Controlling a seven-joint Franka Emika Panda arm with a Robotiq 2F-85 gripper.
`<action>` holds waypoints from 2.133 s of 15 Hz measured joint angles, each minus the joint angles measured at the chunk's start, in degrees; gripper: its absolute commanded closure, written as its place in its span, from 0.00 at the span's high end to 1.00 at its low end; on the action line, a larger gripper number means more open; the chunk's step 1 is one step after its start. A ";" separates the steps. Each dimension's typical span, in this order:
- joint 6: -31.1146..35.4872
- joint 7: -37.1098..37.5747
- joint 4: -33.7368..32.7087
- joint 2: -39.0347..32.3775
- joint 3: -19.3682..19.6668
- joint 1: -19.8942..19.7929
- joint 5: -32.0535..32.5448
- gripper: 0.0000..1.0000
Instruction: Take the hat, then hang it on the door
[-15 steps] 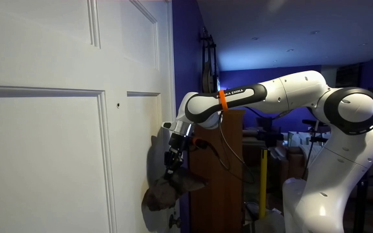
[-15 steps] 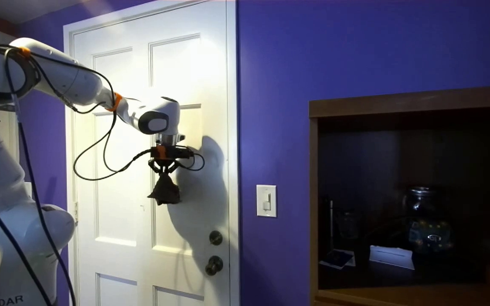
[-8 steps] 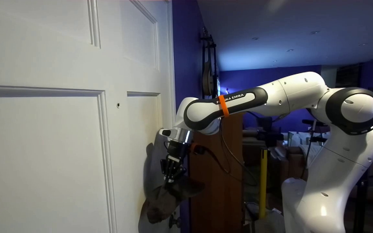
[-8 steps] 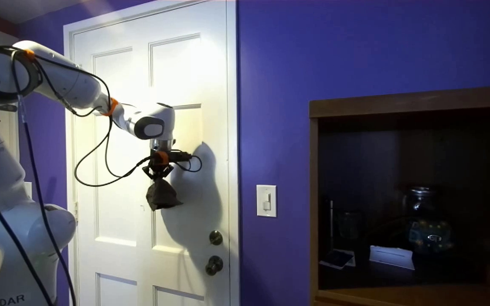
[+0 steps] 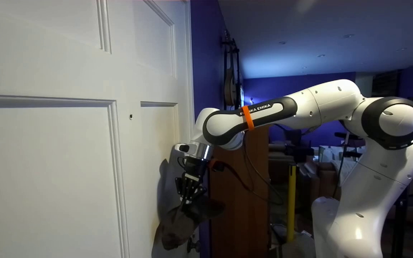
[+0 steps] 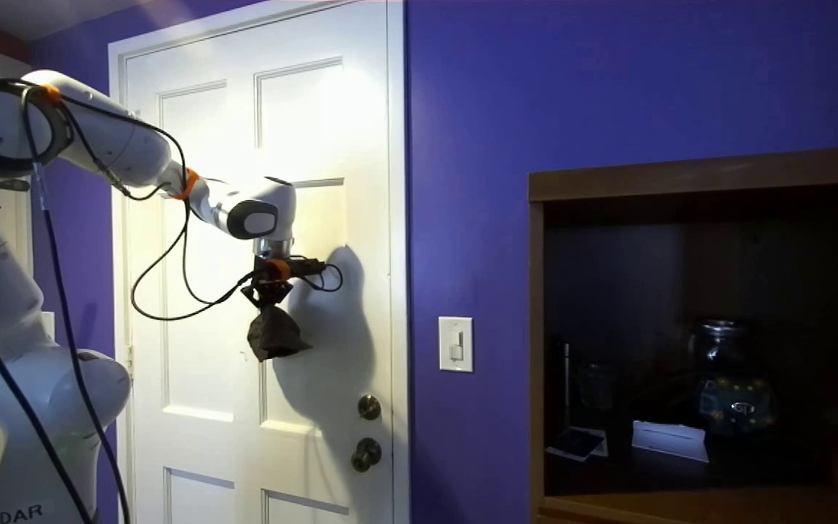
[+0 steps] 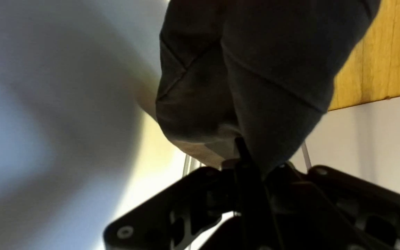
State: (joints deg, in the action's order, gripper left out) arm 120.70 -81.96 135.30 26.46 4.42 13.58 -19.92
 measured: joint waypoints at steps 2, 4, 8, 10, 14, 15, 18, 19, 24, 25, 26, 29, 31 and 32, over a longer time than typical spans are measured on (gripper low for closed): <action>0.00 -3.97 0.00 0.00 -0.97 0.97 0.05 0.01; 0.00 -7.37 0.00 -0.01 -2.40 2.01 0.31 0.01; 1.01 -11.60 0.49 -0.03 -5.51 3.27 1.98 0.01; 3.28 -13.07 1.43 -0.06 -6.75 3.60 3.03 0.01; 11.89 -13.43 4.16 -0.09 -8.81 4.58 4.93 0.01; 15.45 -13.36 5.24 -0.08 -9.10 5.10 4.82 0.01; 27.16 -12.92 8.96 0.04 -9.43 7.74 4.42 0.01; 30.90 -12.75 10.17 0.09 -9.52 8.86 4.42 0.01; 43.60 -11.96 15.25 0.40 -9.08 14.88 4.42 0.15; 44.38 -11.71 15.93 0.68 -8.52 16.30 4.42 0.02; 44.62 -11.31 16.51 1.04 -7.92 17.51 4.42 0.04; 44.26 -10.98 17.69 2.11 -6.23 19.70 4.83 0.00; 42.93 -11.20 17.67 2.41 -3.67 21.73 4.85 0.01; 41.99 -11.38 17.56 2.49 -2.28 22.67 4.85 0.03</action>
State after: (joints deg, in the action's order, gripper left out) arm 162.69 -93.33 152.86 28.94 2.15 36.25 -15.06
